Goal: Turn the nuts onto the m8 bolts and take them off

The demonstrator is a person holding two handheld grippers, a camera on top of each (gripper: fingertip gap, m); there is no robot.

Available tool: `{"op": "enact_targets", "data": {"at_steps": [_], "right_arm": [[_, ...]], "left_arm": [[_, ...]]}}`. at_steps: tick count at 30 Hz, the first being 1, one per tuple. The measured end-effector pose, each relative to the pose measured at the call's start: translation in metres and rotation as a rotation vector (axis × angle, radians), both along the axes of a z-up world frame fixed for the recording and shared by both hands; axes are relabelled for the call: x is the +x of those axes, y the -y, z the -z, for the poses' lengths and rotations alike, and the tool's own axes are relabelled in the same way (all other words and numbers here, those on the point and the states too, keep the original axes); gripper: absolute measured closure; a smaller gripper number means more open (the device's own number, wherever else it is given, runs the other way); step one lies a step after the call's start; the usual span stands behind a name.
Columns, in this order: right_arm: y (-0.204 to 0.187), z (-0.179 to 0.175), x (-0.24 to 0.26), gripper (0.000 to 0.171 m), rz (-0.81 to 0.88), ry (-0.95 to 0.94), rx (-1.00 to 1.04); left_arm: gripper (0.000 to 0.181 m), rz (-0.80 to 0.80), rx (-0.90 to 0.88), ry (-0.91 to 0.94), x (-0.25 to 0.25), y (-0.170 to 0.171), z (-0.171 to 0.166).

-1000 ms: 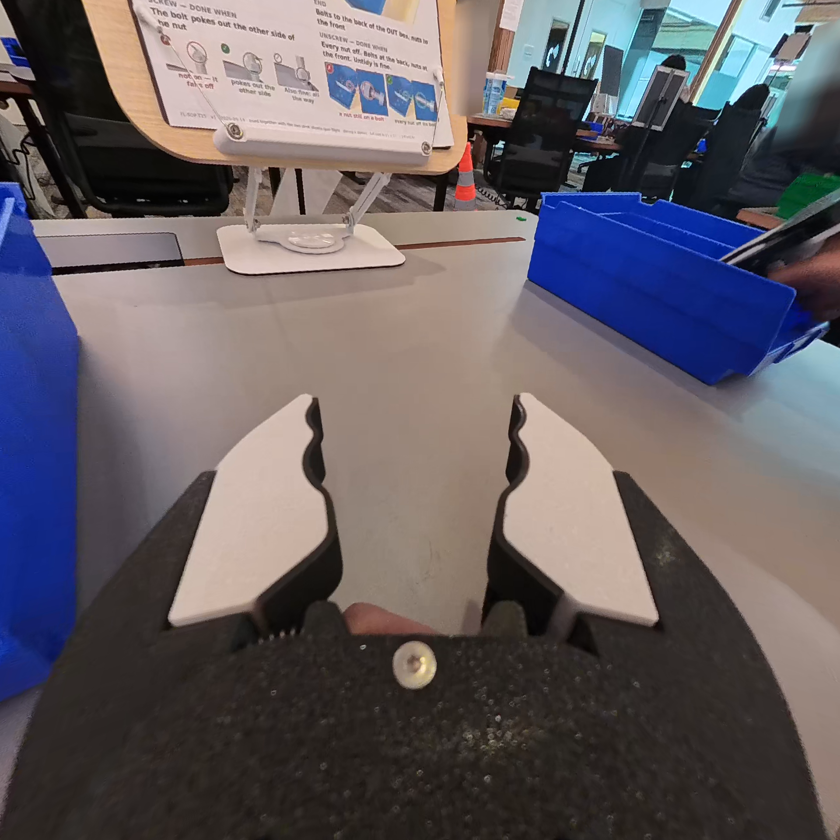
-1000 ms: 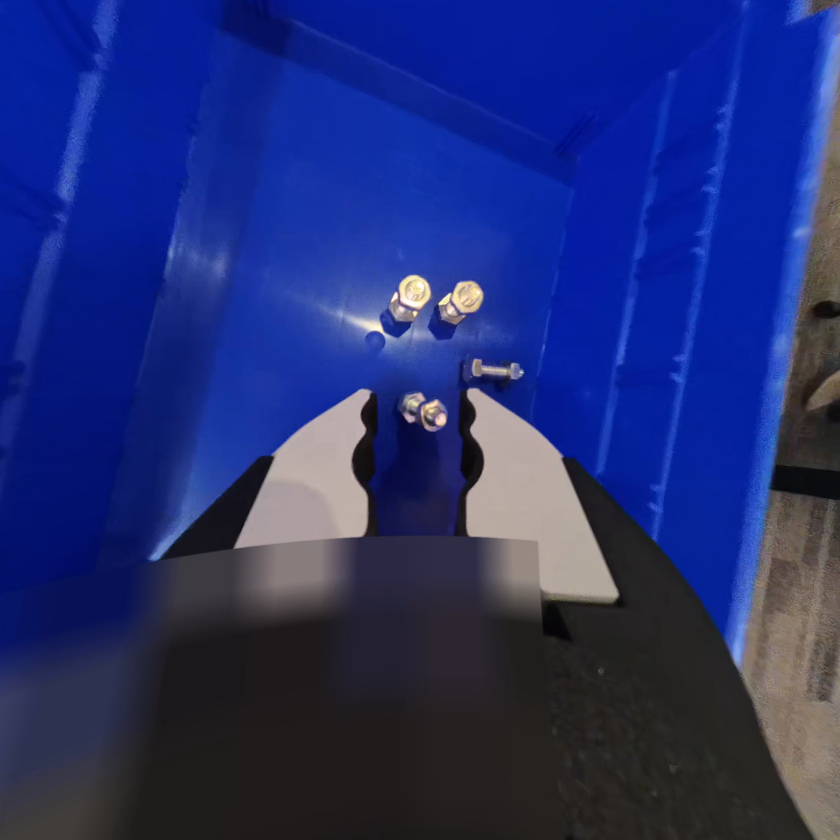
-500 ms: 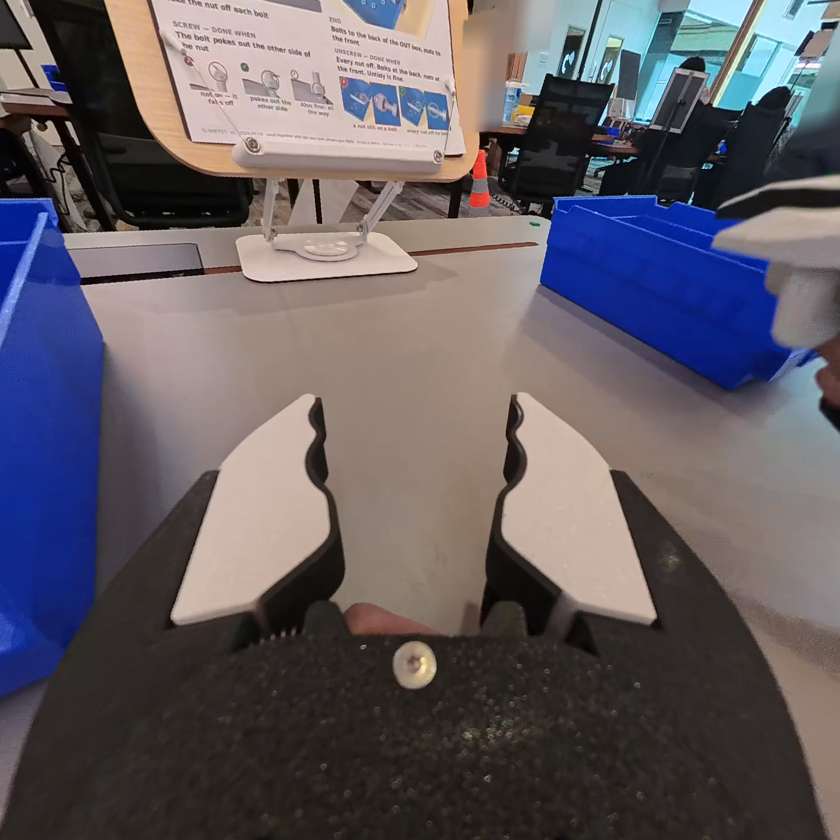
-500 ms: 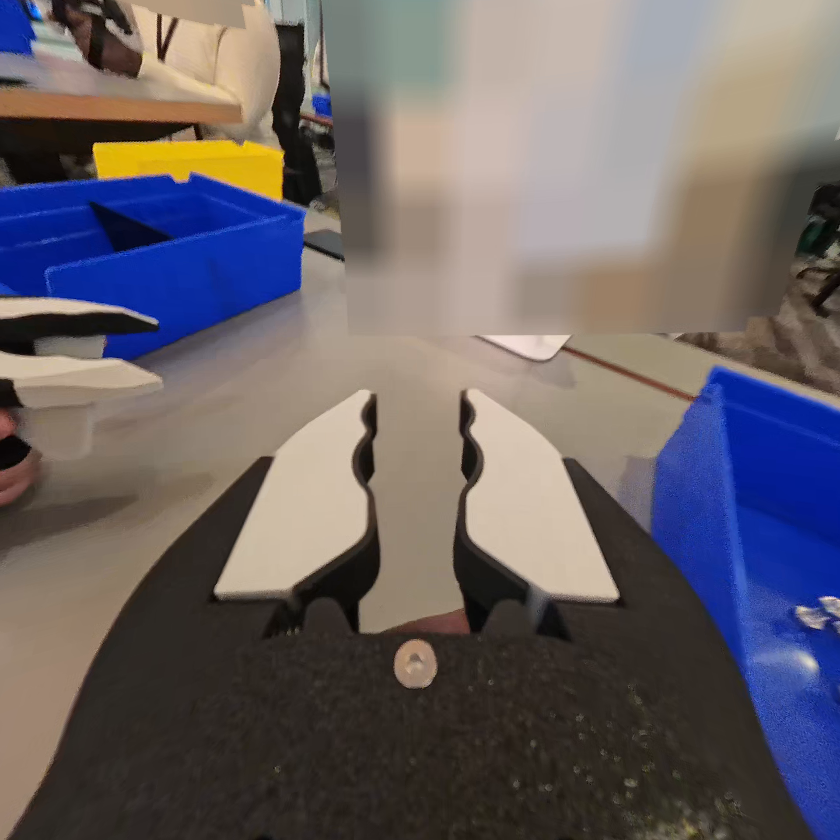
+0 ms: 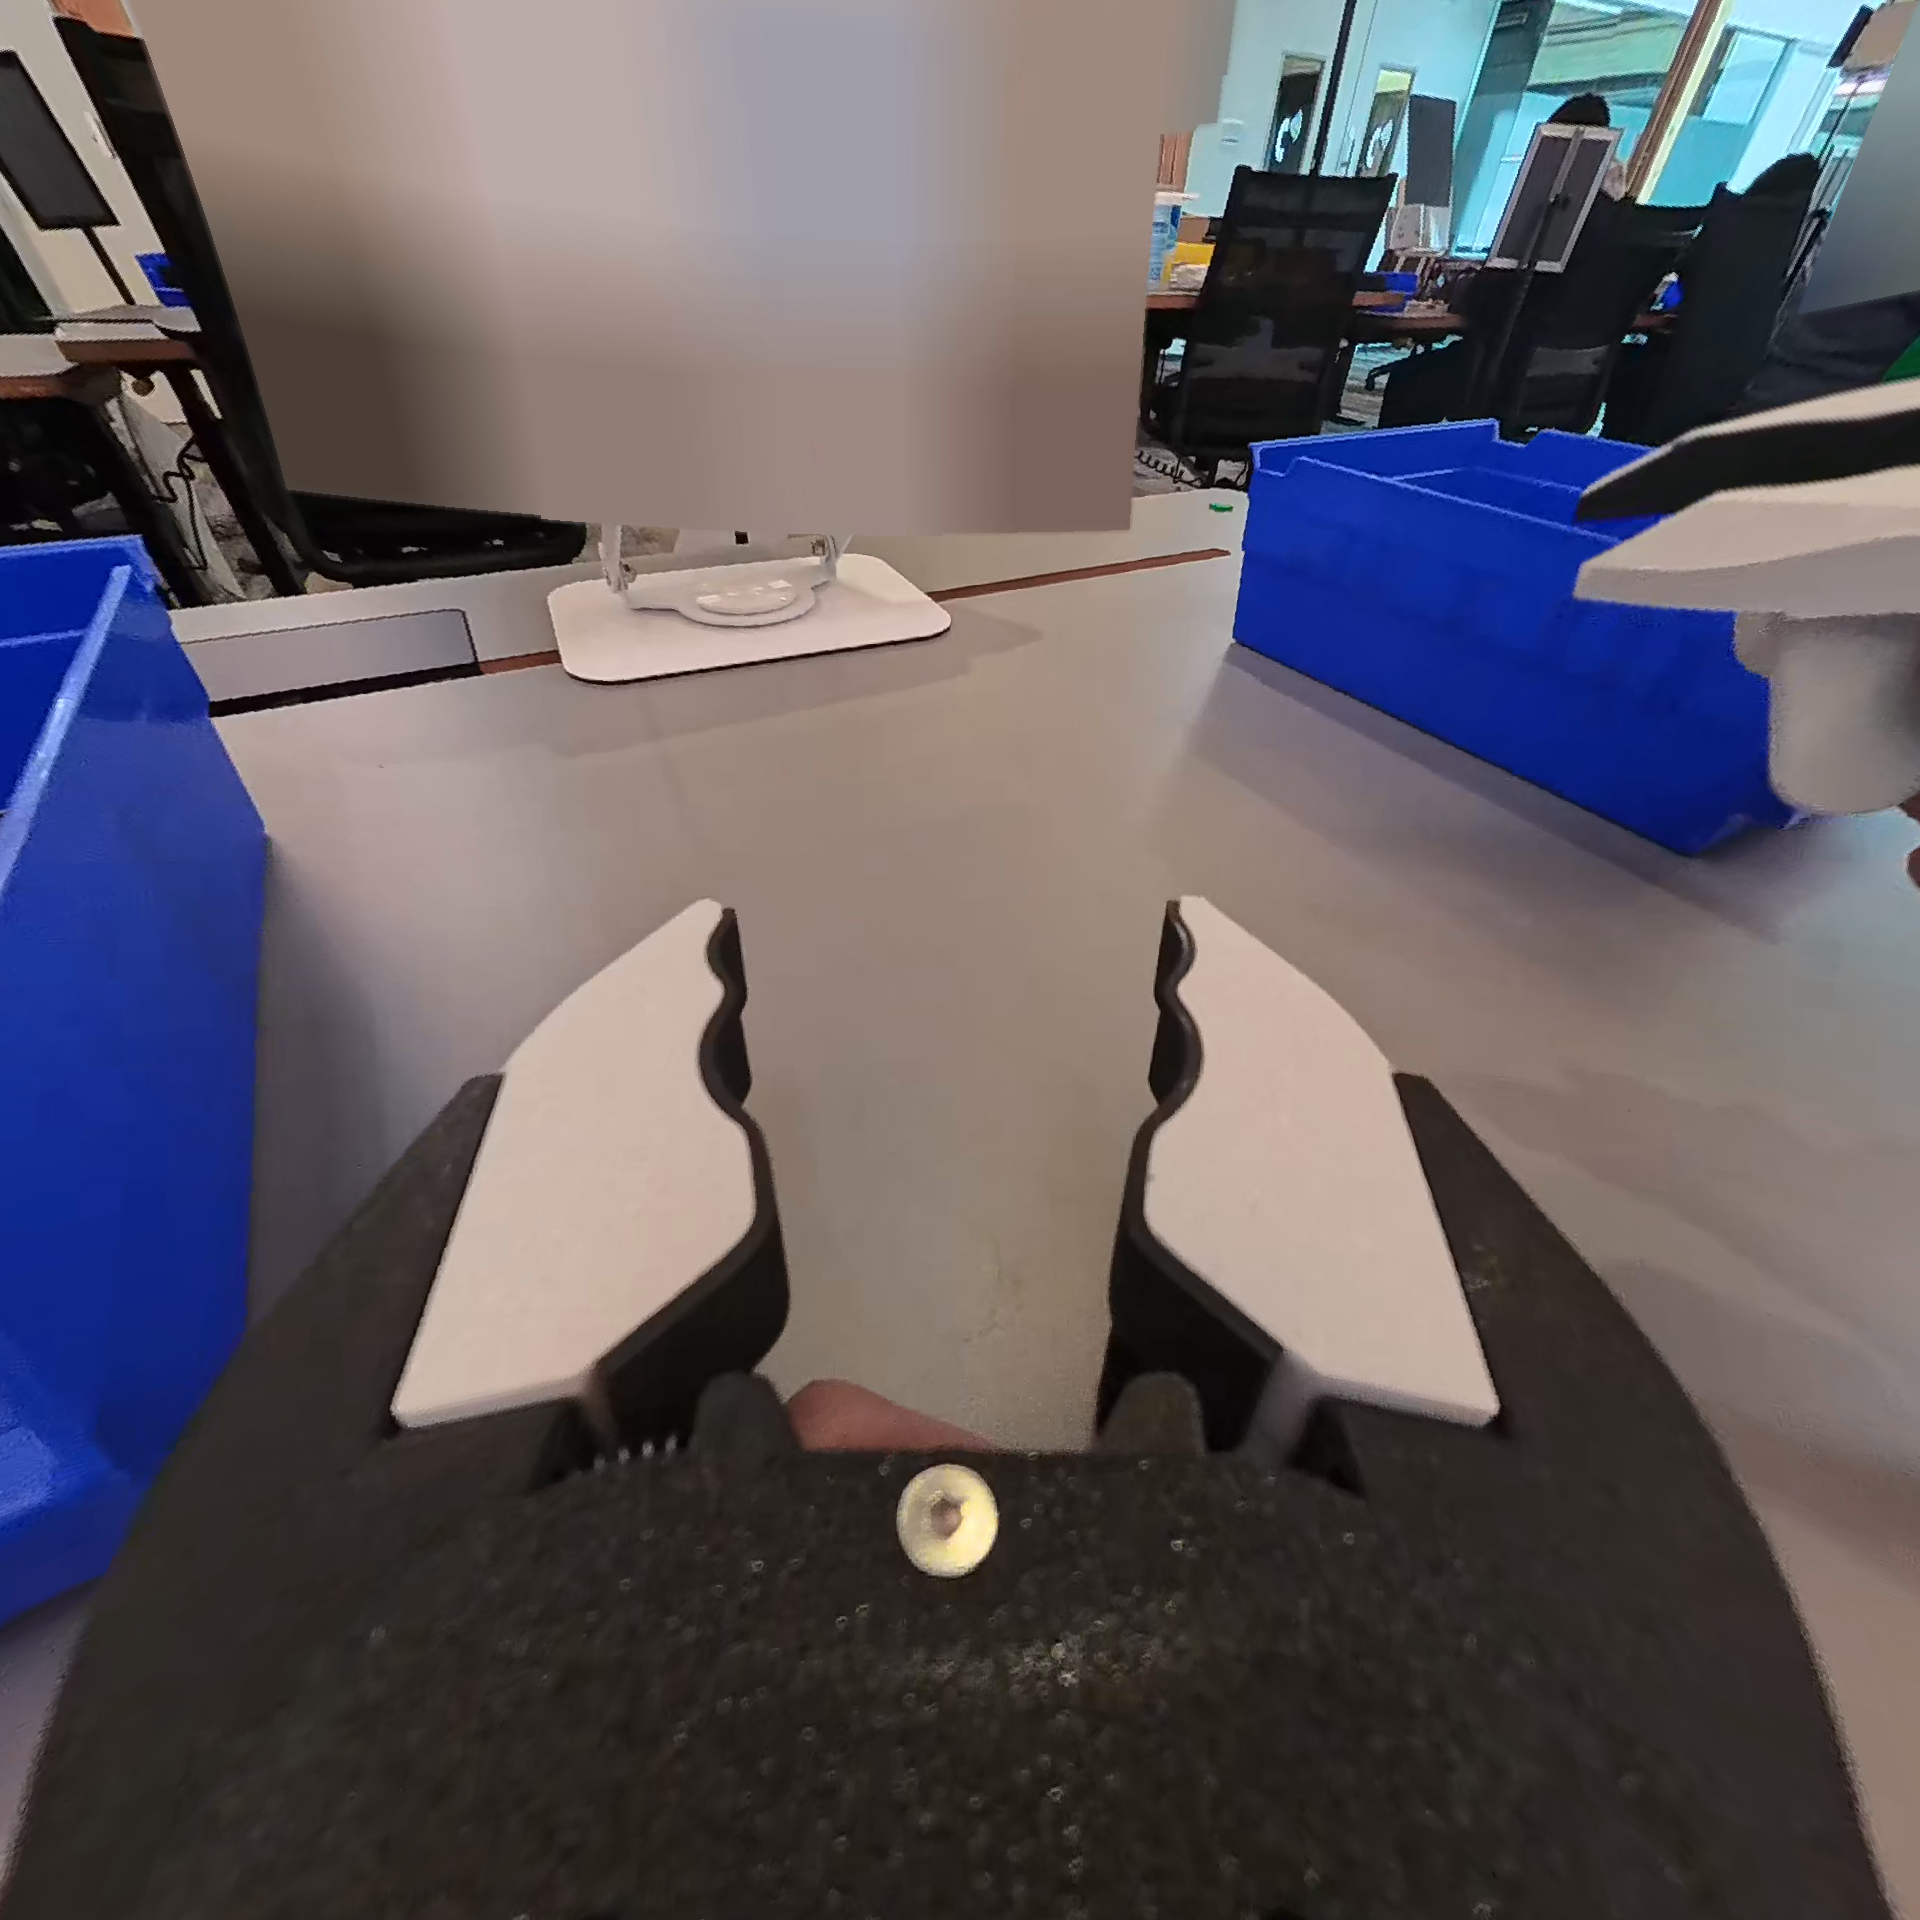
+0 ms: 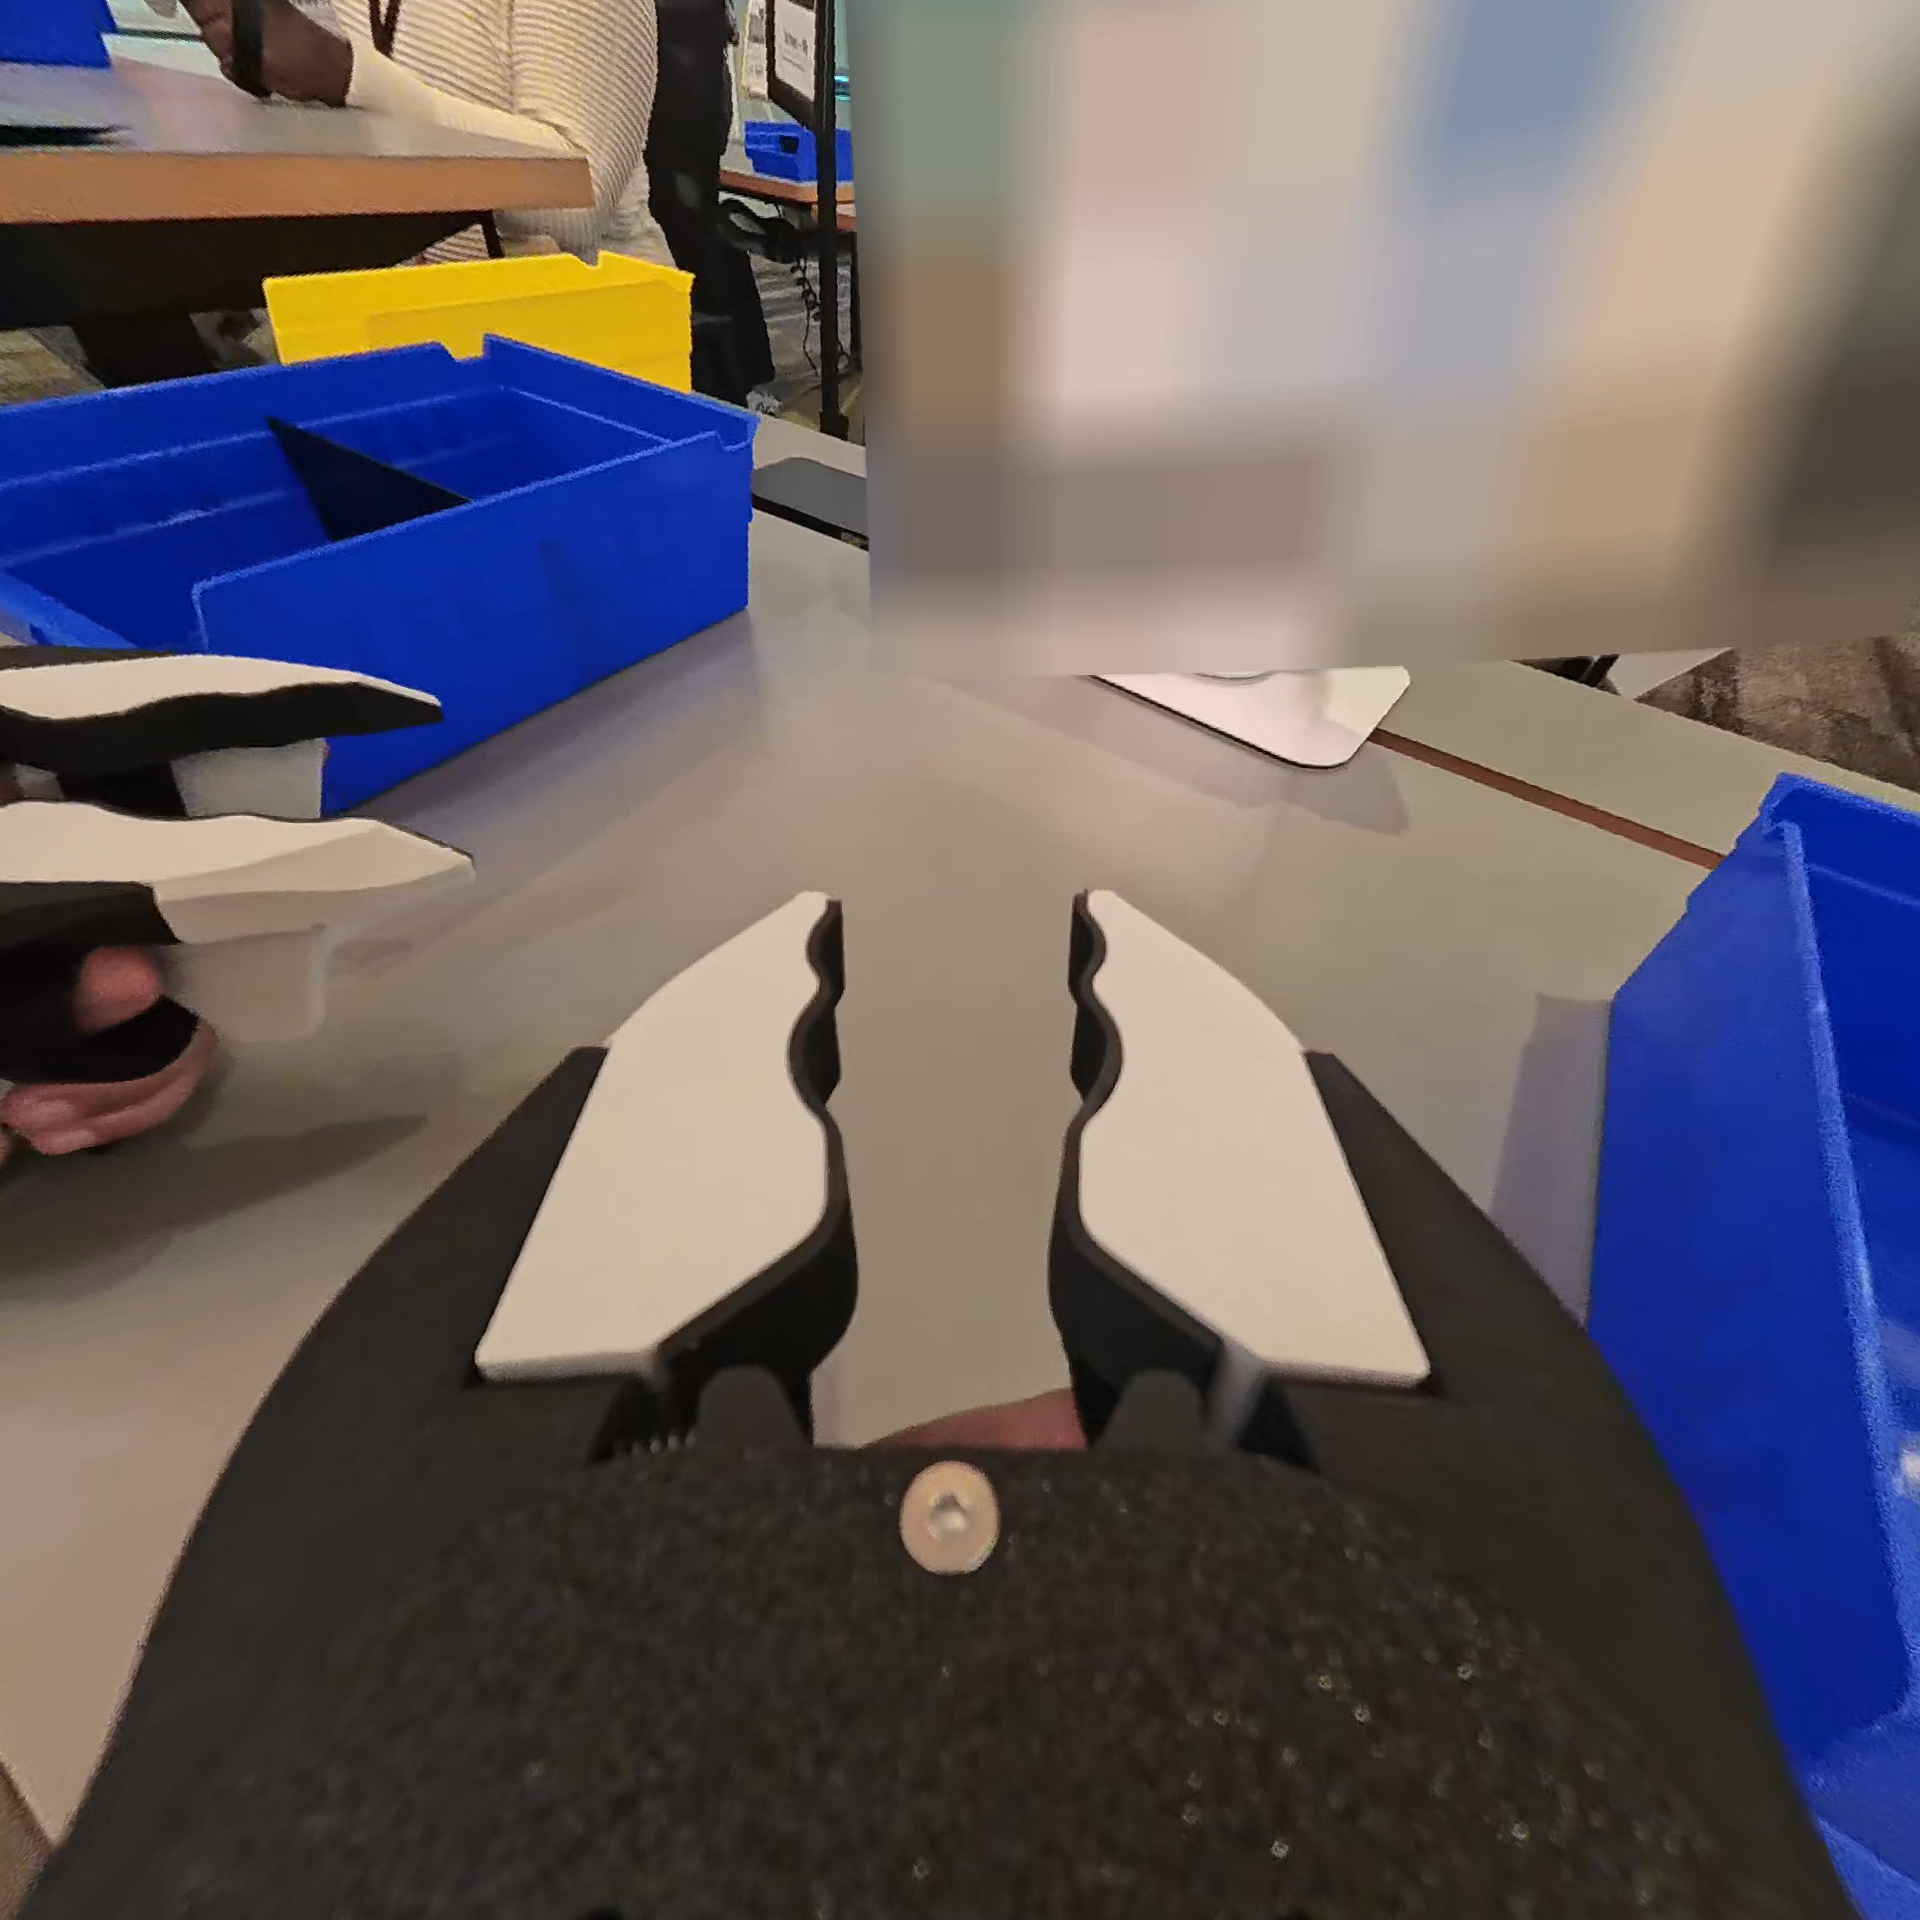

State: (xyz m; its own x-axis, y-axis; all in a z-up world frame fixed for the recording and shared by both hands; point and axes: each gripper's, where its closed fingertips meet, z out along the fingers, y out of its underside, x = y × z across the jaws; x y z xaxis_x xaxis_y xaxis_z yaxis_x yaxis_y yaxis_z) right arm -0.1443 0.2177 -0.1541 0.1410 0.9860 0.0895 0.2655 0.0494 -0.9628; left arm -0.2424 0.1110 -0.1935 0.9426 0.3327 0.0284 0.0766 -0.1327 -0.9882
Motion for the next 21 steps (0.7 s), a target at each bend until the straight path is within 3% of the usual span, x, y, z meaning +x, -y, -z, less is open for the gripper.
{"op": "enact_targets", "data": {"at_steps": [21], "right_arm": [[-0.005, 0.011, -0.001, 0.144, -0.001, 0.049, 0.005]], "left_arm": [[0.107, 0.0, -0.009, -0.003, 0.001, -0.001, 0.001]]}}
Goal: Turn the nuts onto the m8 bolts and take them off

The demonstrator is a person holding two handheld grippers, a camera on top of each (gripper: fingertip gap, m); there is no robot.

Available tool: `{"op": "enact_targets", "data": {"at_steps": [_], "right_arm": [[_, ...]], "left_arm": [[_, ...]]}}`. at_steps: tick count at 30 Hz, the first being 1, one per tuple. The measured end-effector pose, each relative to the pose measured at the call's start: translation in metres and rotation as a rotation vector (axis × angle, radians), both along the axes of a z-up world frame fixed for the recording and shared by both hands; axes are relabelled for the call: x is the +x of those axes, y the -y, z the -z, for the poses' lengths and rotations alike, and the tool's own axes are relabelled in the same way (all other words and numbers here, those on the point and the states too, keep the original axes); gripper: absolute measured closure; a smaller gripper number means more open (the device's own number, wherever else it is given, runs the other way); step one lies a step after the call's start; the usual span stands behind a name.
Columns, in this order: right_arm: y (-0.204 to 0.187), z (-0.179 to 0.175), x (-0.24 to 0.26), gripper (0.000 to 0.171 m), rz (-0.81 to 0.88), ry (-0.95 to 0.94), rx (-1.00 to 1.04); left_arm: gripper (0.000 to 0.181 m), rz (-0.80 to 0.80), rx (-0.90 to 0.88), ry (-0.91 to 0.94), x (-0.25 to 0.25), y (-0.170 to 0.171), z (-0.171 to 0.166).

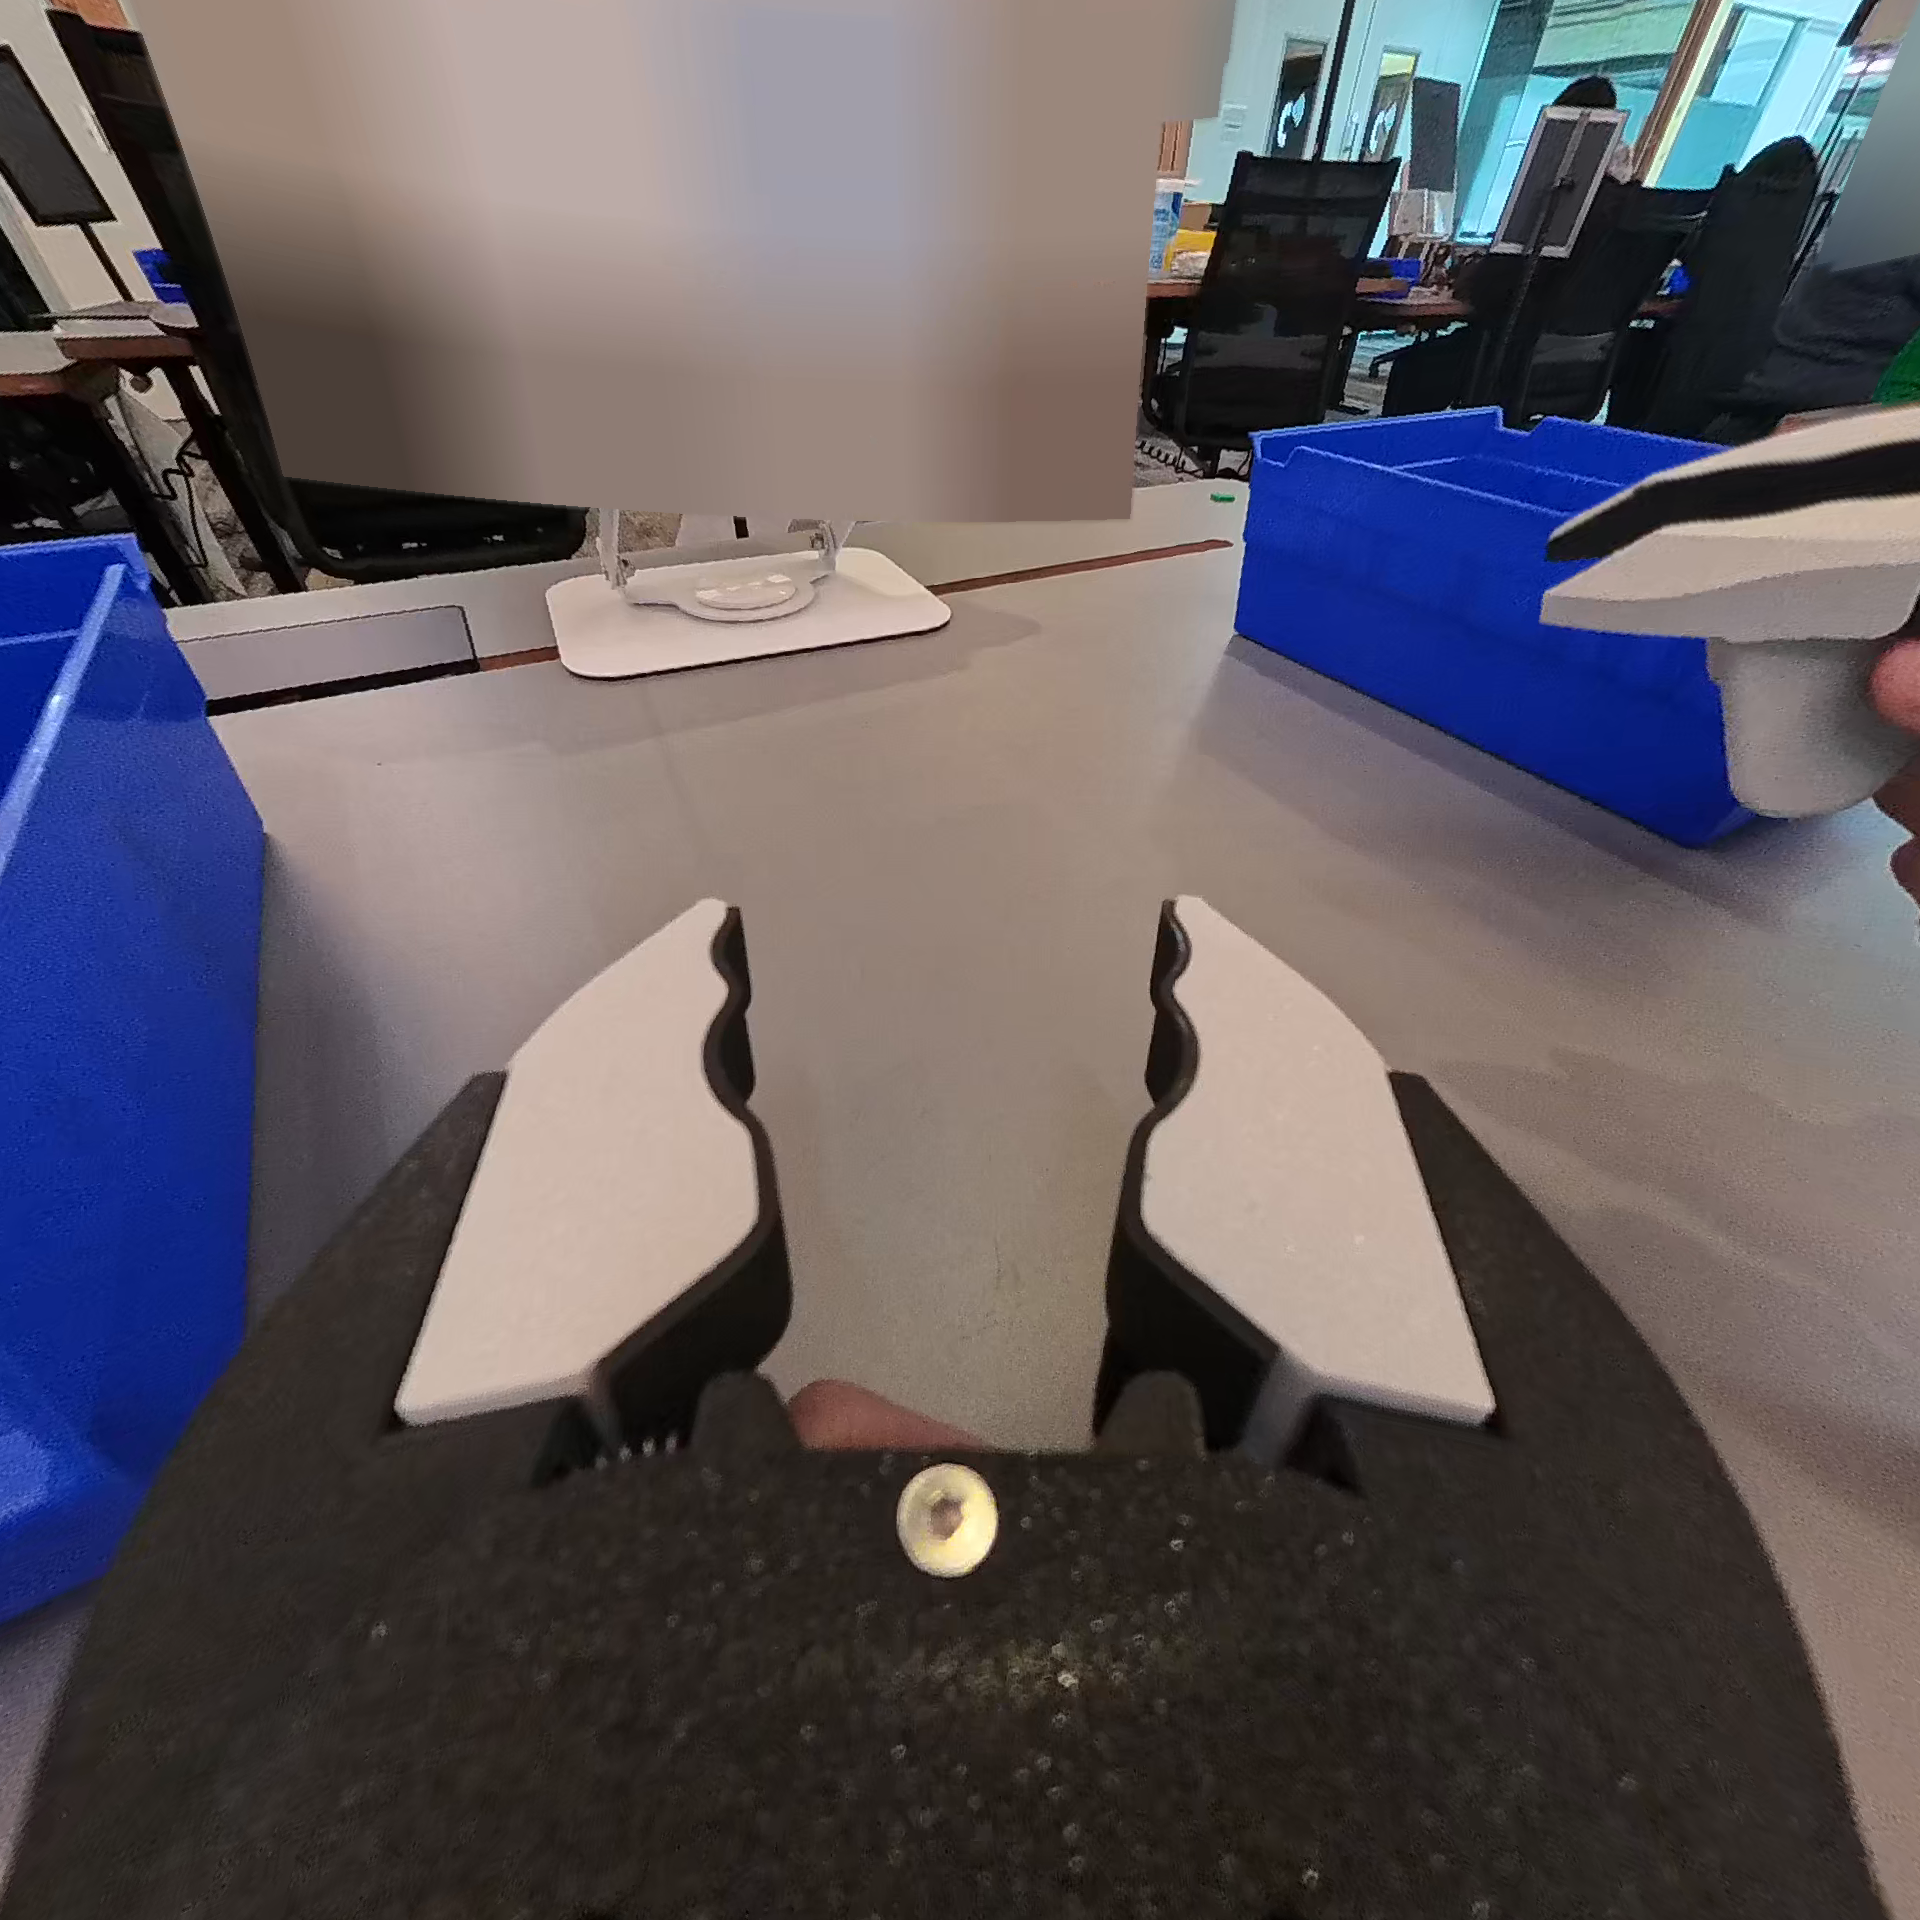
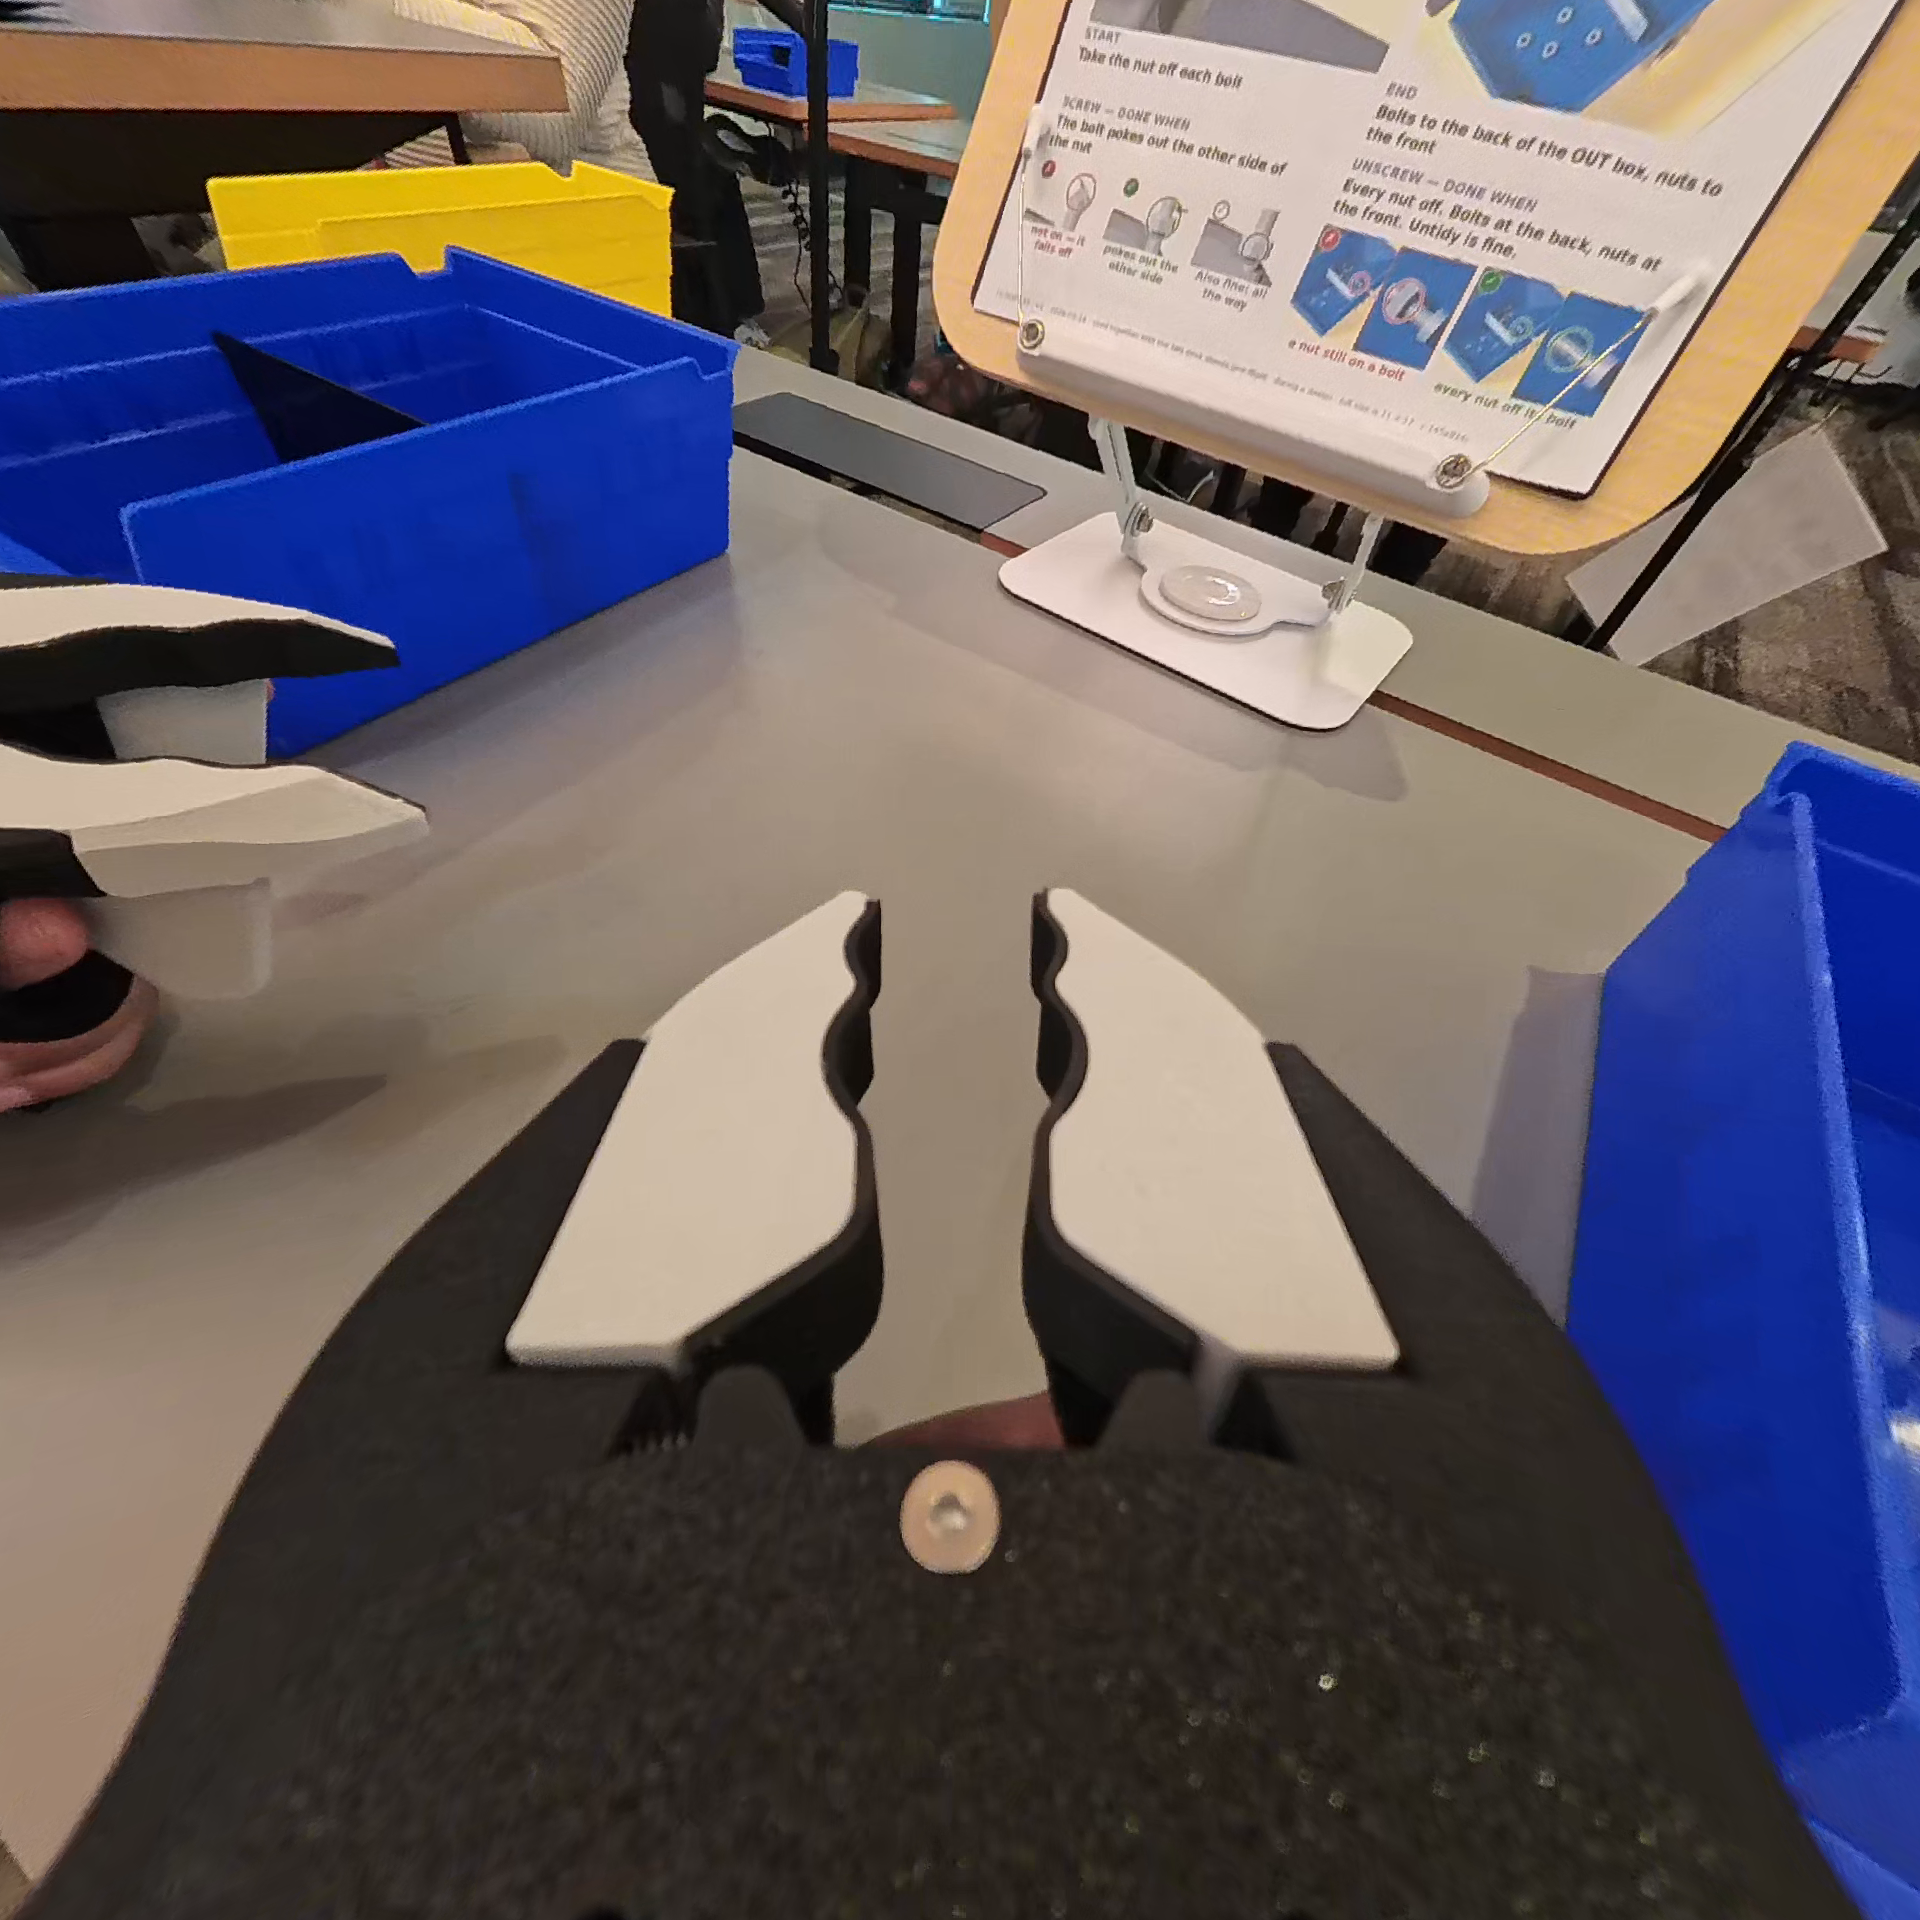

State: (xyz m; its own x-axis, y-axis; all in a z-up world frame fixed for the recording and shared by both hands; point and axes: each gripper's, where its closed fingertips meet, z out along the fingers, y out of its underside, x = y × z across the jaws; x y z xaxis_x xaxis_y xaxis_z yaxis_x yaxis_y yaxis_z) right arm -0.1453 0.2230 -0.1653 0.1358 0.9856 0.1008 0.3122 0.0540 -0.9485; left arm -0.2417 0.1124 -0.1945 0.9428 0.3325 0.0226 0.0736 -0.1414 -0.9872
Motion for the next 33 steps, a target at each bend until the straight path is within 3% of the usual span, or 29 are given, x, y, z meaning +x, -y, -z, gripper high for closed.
{"op": "enact_targets", "data": {"at_steps": [23, 29, 33], "right_arm": [[-0.003, 0.001, 0.002, 0.147, -0.003, 0.011, -0.015], [-0.001, -0.006, 0.005, 0.148, -0.012, -0.009, -0.055], [-0.003, -0.009, 0.007, 0.148, -0.01, -0.011, -0.032]], "left_arm": [[0.11, -0.086, 0.045, -0.098, -0.012, 0.02, -0.02], [0.109, -0.271, 0.048, -0.102, -0.055, 0.054, -0.054], [0.107, -0.41, 0.0, -0.062, -0.088, 0.083, -0.041]]}}
